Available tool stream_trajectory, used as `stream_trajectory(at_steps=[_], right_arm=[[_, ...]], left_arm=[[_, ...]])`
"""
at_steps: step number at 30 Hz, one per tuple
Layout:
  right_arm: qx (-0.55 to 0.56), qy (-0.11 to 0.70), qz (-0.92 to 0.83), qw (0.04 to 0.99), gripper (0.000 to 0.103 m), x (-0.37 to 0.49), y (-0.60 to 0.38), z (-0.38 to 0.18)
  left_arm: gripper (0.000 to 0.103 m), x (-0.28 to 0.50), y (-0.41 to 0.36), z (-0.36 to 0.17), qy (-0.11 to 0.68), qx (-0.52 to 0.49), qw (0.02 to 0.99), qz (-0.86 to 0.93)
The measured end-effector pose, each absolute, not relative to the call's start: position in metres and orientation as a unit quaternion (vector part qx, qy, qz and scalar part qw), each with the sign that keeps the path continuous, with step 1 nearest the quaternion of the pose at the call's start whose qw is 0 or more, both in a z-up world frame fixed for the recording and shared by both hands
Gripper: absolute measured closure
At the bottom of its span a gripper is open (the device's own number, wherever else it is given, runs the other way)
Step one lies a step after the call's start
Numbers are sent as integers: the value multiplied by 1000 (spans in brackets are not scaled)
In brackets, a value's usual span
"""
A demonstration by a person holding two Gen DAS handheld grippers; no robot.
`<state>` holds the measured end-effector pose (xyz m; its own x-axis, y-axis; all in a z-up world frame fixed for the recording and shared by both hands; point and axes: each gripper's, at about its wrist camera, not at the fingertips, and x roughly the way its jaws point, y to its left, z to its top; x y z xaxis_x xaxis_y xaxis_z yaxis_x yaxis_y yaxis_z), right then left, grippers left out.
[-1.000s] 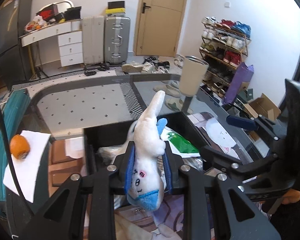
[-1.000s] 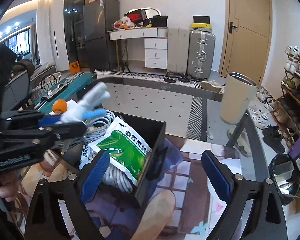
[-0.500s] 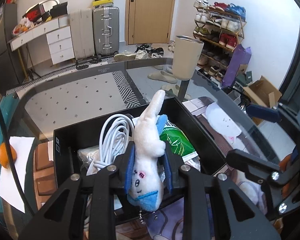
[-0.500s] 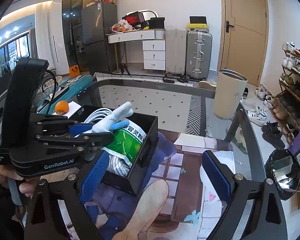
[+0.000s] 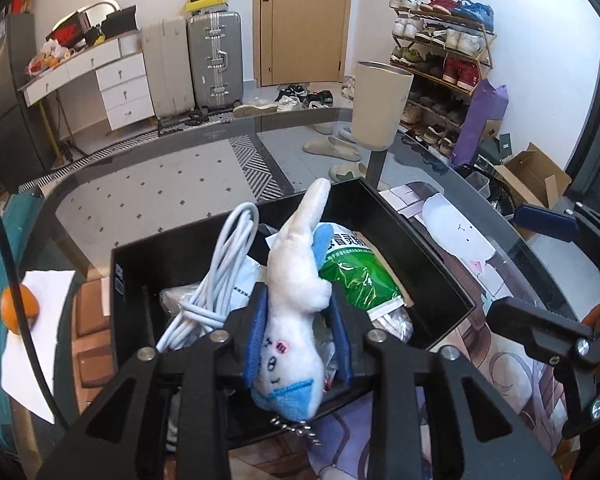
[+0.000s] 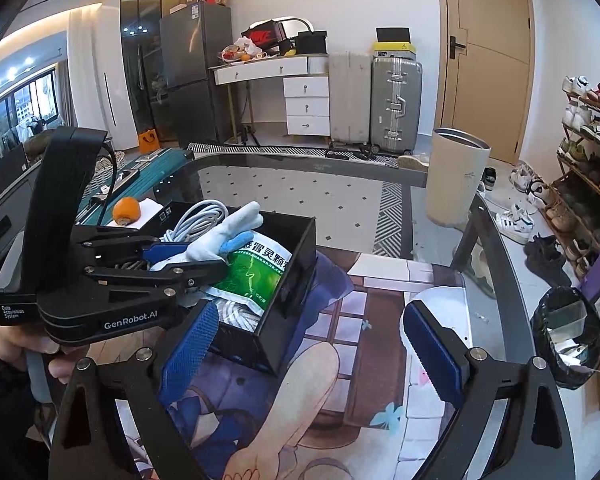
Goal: Organize soft objects
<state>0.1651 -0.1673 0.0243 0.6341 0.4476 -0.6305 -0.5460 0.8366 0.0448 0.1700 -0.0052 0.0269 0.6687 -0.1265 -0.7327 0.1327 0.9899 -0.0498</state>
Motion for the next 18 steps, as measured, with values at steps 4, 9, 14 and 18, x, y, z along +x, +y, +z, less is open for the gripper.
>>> stream_trajectory(at_steps=[4, 9, 14, 18], right_arm=[[-76, 321, 276, 903, 8, 163, -169, 26], [-75, 315, 278, 904, 7, 156, -169, 28], [-72, 303, 285, 906, 1, 145, -166, 30], [-81, 290, 291, 908, 1, 134, -160, 31]], left_arm=[[46, 161, 0, 37, 393, -19, 916, -82], [17, 140, 9, 51, 373, -27, 924, -77], [0, 111, 23, 63, 338, -40, 939, -56], [0, 93, 33, 61, 319, -43, 946, -33]])
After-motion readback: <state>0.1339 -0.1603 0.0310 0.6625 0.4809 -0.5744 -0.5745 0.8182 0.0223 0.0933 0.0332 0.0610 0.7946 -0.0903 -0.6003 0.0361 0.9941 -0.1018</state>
